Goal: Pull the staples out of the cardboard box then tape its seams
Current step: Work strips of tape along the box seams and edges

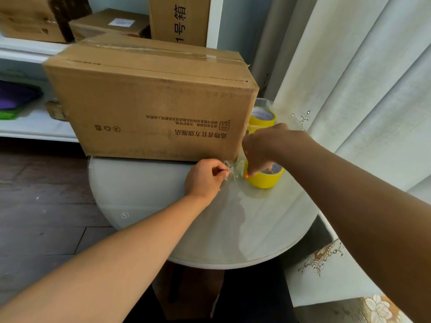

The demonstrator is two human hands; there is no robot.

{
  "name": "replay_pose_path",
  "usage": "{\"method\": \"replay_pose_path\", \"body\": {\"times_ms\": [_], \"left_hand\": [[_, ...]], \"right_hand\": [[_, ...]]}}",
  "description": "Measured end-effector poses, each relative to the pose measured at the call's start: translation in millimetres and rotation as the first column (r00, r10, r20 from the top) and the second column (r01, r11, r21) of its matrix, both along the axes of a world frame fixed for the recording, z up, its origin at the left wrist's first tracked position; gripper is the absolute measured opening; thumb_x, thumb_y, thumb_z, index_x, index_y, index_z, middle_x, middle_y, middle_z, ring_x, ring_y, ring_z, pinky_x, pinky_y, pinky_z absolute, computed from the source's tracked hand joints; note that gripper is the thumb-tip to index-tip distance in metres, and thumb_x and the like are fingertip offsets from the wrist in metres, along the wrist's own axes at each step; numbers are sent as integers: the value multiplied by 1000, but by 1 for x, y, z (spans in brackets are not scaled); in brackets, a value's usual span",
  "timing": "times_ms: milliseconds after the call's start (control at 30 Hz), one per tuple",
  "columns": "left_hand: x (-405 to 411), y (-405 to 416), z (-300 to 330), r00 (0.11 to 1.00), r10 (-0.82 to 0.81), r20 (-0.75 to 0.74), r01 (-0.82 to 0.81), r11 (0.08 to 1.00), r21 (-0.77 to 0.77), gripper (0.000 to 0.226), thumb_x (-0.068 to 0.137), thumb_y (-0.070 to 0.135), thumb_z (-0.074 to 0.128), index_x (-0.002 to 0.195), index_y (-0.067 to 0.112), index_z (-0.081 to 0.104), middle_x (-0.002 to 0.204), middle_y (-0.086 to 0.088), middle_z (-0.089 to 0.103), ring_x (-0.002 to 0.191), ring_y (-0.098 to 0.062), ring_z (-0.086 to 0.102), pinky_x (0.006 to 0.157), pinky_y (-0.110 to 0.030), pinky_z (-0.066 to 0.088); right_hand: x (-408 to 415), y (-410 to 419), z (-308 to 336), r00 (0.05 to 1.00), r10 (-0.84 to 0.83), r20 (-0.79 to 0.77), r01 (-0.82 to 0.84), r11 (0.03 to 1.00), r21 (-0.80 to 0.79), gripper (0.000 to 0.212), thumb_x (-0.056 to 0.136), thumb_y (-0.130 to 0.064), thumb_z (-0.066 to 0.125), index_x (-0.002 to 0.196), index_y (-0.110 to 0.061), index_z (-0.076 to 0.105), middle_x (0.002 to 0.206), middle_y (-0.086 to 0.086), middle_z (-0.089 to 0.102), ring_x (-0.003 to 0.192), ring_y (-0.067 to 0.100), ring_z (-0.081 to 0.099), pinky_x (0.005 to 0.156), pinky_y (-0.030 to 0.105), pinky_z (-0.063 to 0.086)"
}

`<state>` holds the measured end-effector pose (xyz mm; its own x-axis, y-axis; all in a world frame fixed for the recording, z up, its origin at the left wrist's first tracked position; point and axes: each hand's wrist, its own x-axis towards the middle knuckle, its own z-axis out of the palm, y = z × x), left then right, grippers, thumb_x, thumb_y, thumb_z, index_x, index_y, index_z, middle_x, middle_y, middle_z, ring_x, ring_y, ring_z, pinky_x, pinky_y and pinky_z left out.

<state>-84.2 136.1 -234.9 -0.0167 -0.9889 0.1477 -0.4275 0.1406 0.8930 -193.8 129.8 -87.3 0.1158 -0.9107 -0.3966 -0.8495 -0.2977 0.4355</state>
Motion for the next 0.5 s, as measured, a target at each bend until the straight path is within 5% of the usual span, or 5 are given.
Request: {"method": "replay_pose_path", "body": {"times_ms": [100,167,300,500], "left_hand": [[-1,-1,1,1000,-8,2,8,1000,28,7,87,18,67,82,21,71,80,4,67,69,-19,67,58,-42,58],[-1,-1,1,1000,-6,-12,6,999,46,12,86,18,68,77,25,68,78,5,66,71,-19,67,59,-42,59],[-2,-2,1,999,12,-30,-10,998,69,15,82,22,71,70,30,66,72,6,66,71,-20,66,62,-44,58],[-3,1,3,999,17,28,-18,1000,8,10,84,21,70,75,26,67,74,7,64,71,-20,64,61,-43,58]], "right_hand": [[-5,3,-12,985,-148,92,126,969,215,35,83,-35,65,59,-14,52,49,-4,61,61,17,59,63,24,47],[-10,7,-26,980,-164,114,131,959,251,30,82,-32,61,58,-14,58,58,-4,67,63,16,65,60,23,46],[-18,13,-50,980,-123,156,85,969,231,24,79,-32,58,61,-16,62,63,-4,65,77,19,70,63,24,47],[-19,10,-12,985,-59,162,46,996,82,34,85,-31,62,61,-13,45,39,-5,52,52,17,54,64,28,47]]}}
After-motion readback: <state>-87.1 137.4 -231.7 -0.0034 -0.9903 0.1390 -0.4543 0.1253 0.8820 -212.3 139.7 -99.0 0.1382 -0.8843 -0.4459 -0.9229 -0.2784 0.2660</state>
